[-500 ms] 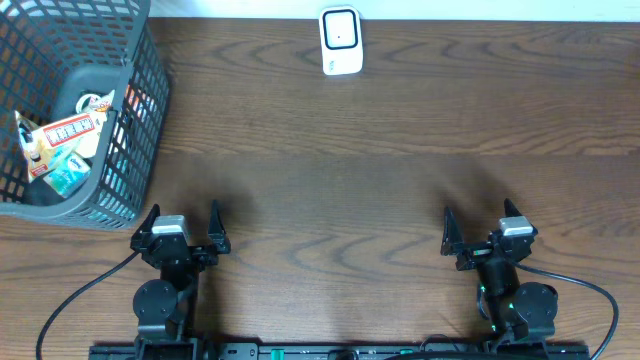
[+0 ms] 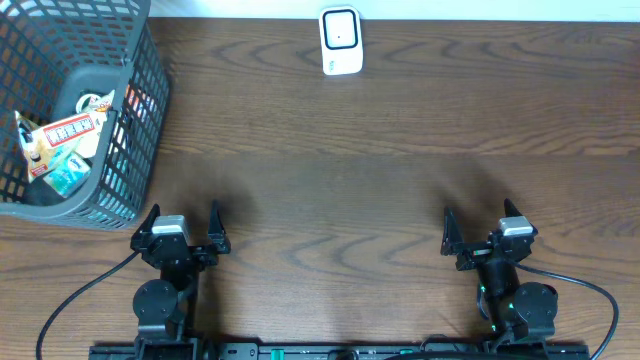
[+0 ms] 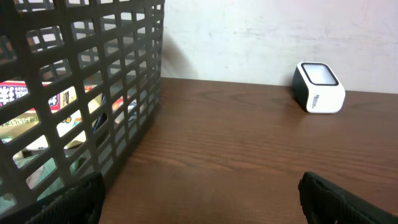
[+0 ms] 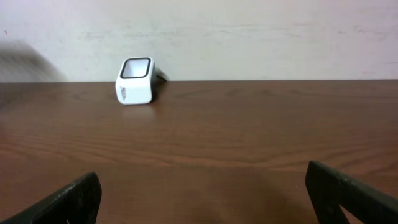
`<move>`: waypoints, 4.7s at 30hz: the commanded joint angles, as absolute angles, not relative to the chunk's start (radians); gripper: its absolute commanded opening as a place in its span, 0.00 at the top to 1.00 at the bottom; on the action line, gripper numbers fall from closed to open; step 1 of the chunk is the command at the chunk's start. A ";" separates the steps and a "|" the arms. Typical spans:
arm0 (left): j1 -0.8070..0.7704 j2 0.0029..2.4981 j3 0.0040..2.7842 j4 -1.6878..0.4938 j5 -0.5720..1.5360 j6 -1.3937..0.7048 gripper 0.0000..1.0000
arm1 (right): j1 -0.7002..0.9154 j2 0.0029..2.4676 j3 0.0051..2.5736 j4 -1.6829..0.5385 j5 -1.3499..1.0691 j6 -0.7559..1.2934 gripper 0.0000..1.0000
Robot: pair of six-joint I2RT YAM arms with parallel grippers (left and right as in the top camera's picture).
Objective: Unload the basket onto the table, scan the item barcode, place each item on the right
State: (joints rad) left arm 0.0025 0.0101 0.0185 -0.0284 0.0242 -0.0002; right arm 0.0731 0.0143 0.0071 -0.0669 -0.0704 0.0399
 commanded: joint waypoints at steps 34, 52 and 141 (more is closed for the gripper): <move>-0.002 0.004 0.004 -0.072 0.014 -0.005 0.02 | 0.071 0.008 0.006 -0.071 -0.062 0.028 0.01; -0.002 0.004 0.004 -0.072 0.014 -0.005 0.02 | 0.071 0.008 0.006 -0.071 -0.062 0.028 0.01; 0.429 2.094 2.303 -0.994 -0.111 0.296 0.02 | 0.071 0.008 0.006 -0.072 -0.062 0.028 0.01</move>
